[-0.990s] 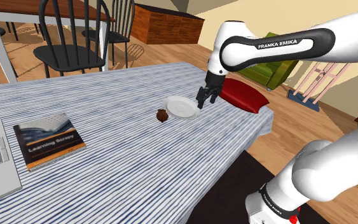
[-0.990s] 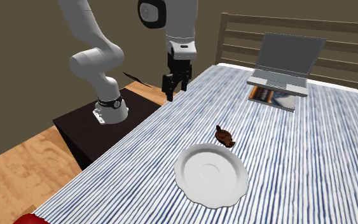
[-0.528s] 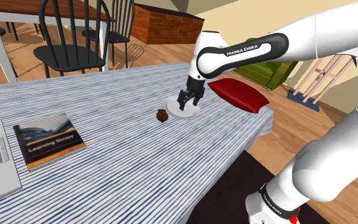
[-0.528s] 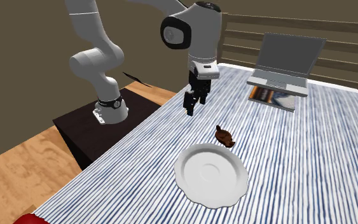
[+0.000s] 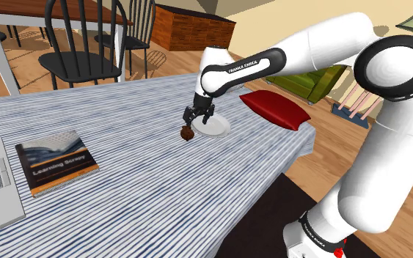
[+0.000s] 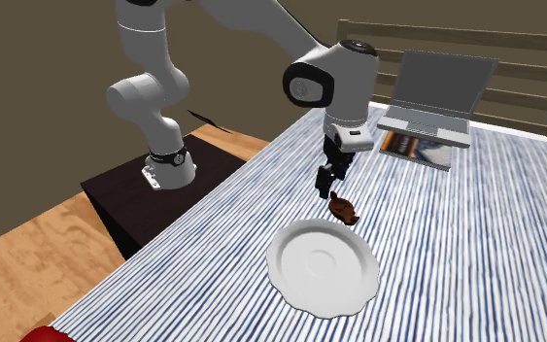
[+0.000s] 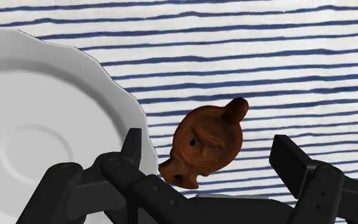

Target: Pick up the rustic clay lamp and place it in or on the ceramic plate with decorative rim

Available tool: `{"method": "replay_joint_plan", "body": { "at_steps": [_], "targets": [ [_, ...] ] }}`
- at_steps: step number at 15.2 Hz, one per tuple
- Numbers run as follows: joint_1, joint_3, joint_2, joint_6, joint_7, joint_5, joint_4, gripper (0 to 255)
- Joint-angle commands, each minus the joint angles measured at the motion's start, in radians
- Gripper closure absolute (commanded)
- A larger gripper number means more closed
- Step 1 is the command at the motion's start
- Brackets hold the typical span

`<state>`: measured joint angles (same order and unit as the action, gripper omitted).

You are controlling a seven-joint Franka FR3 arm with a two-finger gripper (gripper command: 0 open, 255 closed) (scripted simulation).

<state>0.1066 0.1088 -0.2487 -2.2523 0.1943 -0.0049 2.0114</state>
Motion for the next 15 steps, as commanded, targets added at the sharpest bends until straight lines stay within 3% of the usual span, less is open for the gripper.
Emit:
{"method": "replay_joint_plan", "body": {
  "at_steps": [1, 3, 10, 15],
  "targets": [
    [0.006, -0.001, -0.078, -0.010, 0.016, -0.005, -0.076, 0],
    [0.012, -0.002, -0.128, -0.014, 0.027, -0.008, -0.125, 0],
    [0.017, -0.005, -0.190, -0.095, 0.032, -0.015, -0.106, 0],
    [0.017, -0.005, -0.190, -0.095, 0.032, -0.015, -0.106, 0]
  ]
}}
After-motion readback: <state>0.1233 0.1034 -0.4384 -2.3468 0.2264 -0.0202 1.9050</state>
